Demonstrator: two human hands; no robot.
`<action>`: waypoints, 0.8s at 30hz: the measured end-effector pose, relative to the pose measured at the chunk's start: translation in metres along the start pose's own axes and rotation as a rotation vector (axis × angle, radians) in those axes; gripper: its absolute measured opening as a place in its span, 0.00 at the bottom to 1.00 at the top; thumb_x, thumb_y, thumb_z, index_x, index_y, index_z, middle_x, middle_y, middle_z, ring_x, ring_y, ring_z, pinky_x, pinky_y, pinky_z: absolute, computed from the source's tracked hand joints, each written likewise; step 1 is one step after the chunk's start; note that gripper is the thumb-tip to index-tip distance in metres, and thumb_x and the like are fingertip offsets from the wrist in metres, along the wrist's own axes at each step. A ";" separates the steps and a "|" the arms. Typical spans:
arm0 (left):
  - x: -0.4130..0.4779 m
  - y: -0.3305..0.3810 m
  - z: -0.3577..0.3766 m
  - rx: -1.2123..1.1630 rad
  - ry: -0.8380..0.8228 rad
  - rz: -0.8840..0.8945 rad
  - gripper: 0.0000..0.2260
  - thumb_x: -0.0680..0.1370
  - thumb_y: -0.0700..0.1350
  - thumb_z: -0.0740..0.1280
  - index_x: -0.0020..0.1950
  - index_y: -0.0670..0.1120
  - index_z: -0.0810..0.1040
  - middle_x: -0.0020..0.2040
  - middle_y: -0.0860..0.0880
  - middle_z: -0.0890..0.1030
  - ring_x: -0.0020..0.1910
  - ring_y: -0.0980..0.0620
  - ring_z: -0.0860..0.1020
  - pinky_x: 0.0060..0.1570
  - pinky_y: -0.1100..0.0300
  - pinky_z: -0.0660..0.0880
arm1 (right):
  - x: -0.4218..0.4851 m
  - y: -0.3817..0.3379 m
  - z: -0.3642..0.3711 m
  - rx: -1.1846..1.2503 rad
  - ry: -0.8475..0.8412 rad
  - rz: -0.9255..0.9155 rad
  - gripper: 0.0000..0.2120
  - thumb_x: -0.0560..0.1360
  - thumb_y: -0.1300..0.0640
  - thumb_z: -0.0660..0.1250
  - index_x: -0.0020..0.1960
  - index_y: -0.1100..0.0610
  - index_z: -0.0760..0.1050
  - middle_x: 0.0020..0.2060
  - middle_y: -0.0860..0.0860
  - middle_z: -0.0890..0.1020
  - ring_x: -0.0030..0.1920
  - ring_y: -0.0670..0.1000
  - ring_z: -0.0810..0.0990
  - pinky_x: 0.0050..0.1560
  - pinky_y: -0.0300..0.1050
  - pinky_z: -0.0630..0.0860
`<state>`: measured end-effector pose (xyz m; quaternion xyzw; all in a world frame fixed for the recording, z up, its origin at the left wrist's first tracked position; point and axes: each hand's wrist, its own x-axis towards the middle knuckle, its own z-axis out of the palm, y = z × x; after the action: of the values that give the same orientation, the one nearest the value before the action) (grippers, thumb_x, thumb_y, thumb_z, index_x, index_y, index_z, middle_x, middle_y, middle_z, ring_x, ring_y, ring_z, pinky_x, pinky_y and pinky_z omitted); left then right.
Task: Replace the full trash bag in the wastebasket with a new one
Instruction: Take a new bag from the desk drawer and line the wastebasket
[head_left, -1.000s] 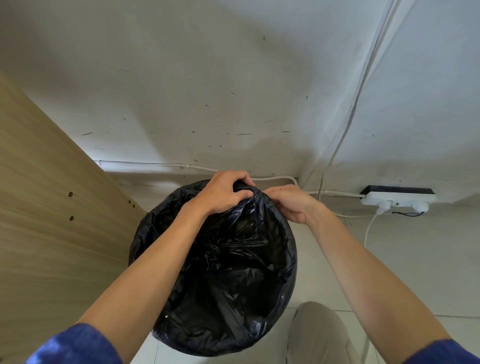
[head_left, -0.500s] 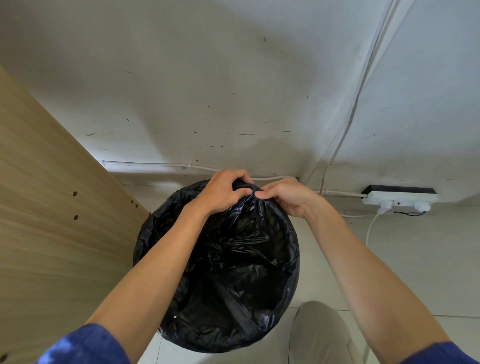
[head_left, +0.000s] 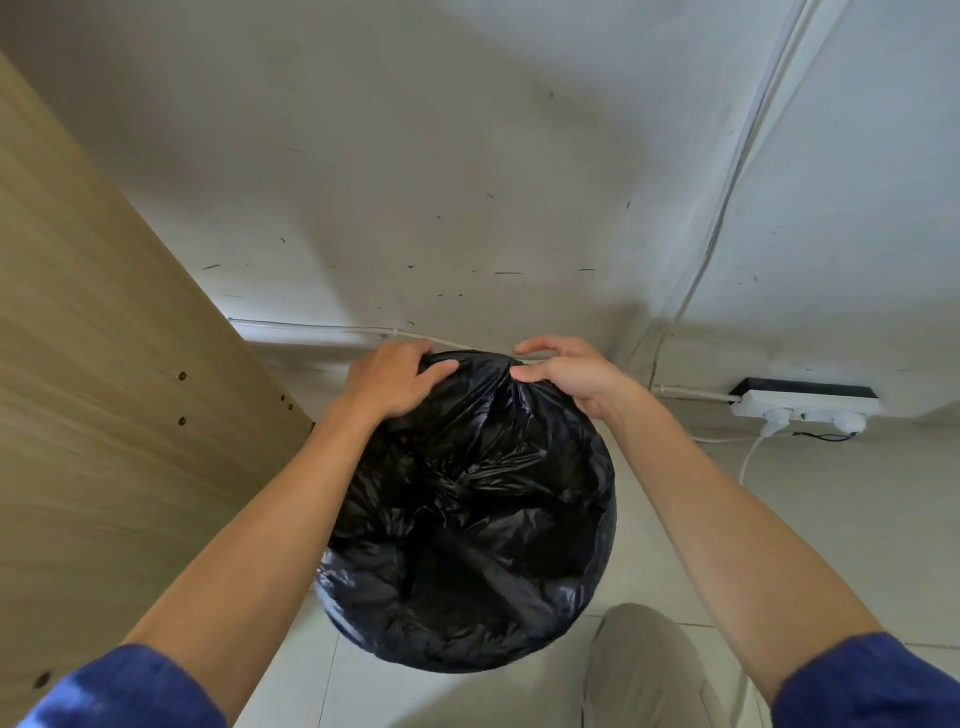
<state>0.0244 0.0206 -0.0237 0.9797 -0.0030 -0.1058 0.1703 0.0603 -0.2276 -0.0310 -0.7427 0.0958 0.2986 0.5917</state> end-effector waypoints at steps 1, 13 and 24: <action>-0.003 -0.007 0.000 -0.006 0.008 -0.003 0.21 0.81 0.66 0.58 0.55 0.51 0.80 0.51 0.49 0.83 0.54 0.44 0.80 0.48 0.50 0.77 | 0.004 -0.002 0.002 -0.064 0.022 -0.041 0.16 0.72 0.60 0.79 0.57 0.50 0.82 0.61 0.56 0.82 0.64 0.59 0.80 0.68 0.58 0.76; -0.024 -0.027 0.010 -0.195 0.251 -0.246 0.19 0.84 0.60 0.60 0.62 0.46 0.77 0.52 0.44 0.84 0.53 0.39 0.81 0.50 0.46 0.79 | 0.034 -0.055 0.043 -0.688 -0.009 -0.322 0.11 0.79 0.51 0.73 0.57 0.56 0.82 0.49 0.51 0.81 0.55 0.54 0.80 0.53 0.44 0.70; -0.023 -0.040 -0.003 -0.306 0.155 -0.238 0.21 0.82 0.60 0.62 0.63 0.45 0.79 0.54 0.46 0.82 0.55 0.44 0.80 0.52 0.52 0.76 | 0.023 -0.053 0.034 -0.629 0.009 -0.326 0.18 0.83 0.46 0.63 0.66 0.54 0.81 0.62 0.51 0.82 0.61 0.52 0.79 0.60 0.45 0.71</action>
<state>0.0017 0.0600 -0.0299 0.9411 0.1420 -0.0487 0.3029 0.0936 -0.1759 -0.0047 -0.8954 -0.1182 0.2118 0.3735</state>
